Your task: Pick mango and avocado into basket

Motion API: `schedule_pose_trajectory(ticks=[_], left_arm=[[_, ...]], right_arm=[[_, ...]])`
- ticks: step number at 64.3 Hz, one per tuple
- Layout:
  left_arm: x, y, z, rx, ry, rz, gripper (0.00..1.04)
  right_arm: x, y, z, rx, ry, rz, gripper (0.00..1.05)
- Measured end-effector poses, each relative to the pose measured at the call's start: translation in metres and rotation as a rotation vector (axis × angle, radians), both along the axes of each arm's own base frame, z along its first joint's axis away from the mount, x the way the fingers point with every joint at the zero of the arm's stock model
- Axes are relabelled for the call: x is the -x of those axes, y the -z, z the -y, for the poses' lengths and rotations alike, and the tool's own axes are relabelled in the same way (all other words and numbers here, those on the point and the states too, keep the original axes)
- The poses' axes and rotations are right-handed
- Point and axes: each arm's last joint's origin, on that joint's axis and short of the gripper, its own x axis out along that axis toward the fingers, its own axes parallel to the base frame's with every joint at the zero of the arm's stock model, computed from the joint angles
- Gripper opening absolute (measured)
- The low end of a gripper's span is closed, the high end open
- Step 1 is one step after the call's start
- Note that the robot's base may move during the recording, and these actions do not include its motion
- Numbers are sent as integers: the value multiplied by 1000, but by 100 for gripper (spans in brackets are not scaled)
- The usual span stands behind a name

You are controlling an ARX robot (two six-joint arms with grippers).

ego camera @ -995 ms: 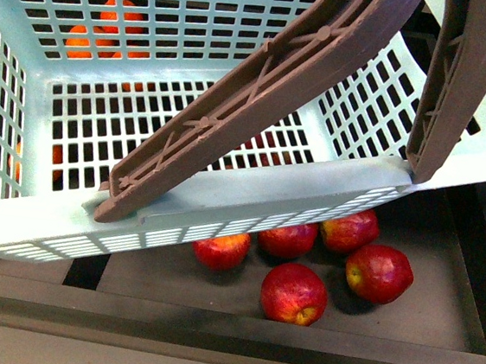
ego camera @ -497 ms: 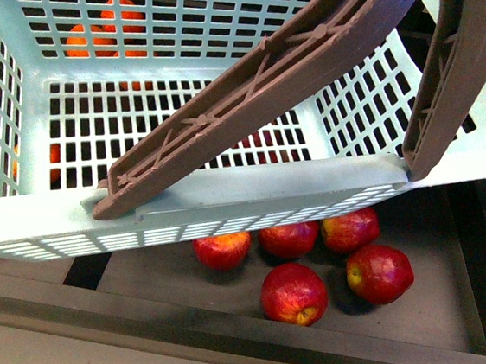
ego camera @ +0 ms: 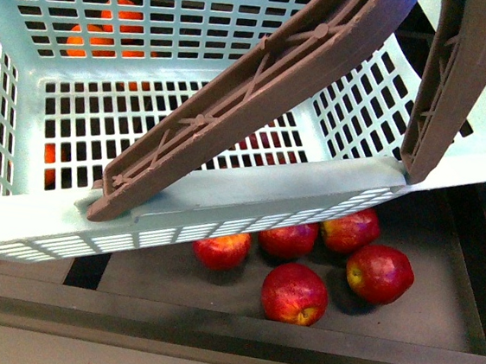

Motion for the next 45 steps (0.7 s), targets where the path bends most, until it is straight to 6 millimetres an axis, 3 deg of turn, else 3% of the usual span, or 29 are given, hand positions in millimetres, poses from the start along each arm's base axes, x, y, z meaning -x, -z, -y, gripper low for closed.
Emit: schedule_pose_trajectory(ticks=[18,39,45], left_arm=[[0,0,0,1,2,-1,14],[0,0,0,1,2,-1,14],[0,0,0,1,2,-1,14]], right_arm=[[2,19,5,-39,45,-38,96],[0,23,11,-59,79,-31,96],[1,25,11,-63,86,-34,87]])
